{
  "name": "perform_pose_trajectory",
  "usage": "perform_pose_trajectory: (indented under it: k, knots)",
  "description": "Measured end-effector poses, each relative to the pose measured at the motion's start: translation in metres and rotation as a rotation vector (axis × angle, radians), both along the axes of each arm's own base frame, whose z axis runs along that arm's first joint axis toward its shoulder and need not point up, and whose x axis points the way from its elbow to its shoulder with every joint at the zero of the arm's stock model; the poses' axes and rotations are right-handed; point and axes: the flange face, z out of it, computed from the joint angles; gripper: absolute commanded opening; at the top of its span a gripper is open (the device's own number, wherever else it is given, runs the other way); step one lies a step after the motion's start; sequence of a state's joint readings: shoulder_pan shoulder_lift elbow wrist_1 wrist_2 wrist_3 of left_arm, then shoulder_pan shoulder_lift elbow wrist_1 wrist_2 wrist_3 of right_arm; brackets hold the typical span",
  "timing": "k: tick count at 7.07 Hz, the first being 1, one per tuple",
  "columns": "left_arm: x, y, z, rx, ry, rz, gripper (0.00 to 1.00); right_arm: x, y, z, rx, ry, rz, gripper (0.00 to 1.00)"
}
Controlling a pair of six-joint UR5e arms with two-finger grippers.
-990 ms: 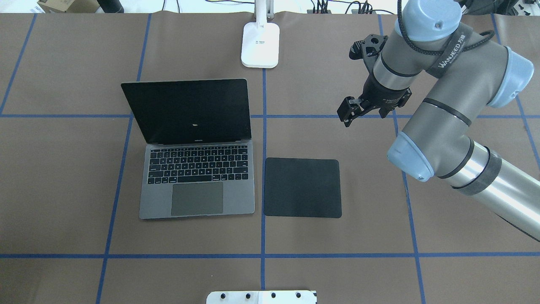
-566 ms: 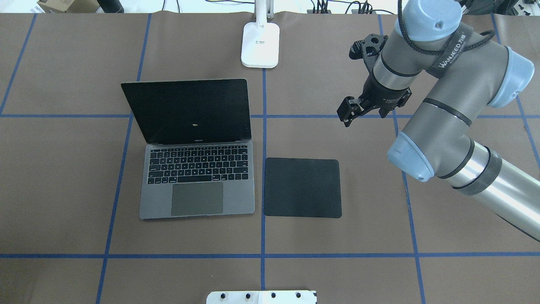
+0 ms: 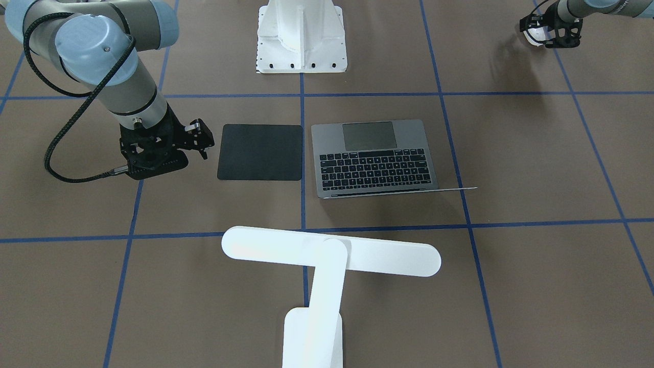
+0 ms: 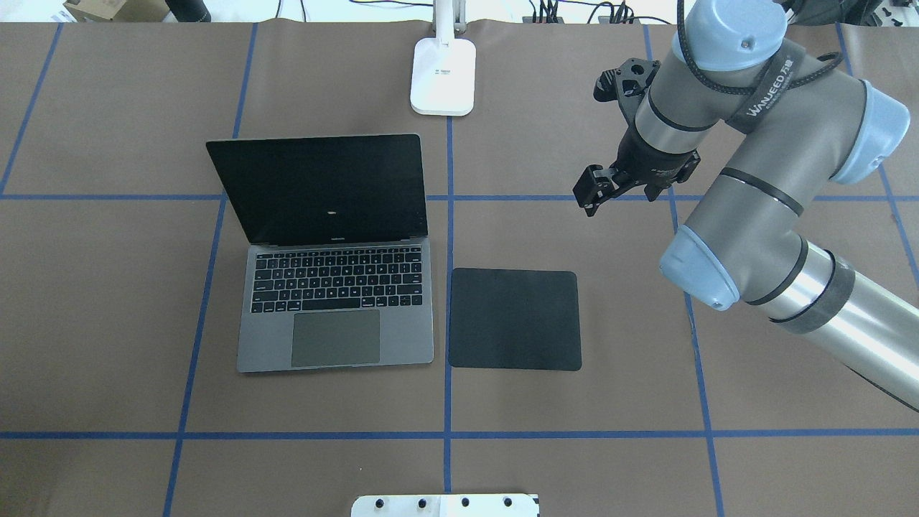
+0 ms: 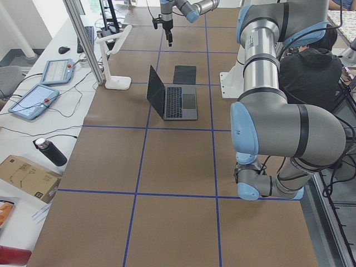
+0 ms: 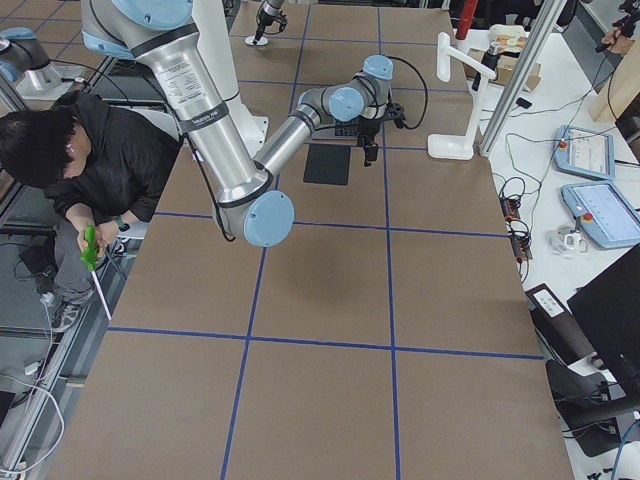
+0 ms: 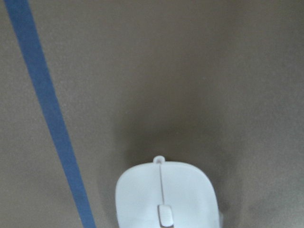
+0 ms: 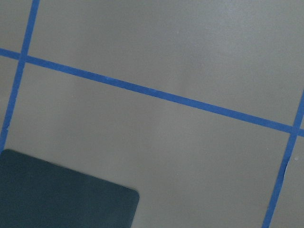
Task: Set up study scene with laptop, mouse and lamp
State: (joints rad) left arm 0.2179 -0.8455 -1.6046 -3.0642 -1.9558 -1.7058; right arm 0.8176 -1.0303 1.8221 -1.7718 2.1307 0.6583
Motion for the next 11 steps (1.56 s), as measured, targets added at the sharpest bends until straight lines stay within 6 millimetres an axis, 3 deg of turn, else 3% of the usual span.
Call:
perform_pose_trajectory:
  k: [3,7,11]
  knots:
    - [0.005,0.005,-0.002,-0.023,-0.005,-0.003,0.78,0.001,0.001,-0.003,0.005,-0.005,-0.001,0.99]
    - [0.004,0.005,-0.003,-0.039,-0.005,-0.014,0.5,0.003,0.003,-0.007,0.012,-0.011,0.0,0.99]
    - [-0.026,-0.003,-0.019,-0.088,0.062,-0.043,0.49,0.005,0.005,-0.011,0.019,-0.02,0.0,0.99]
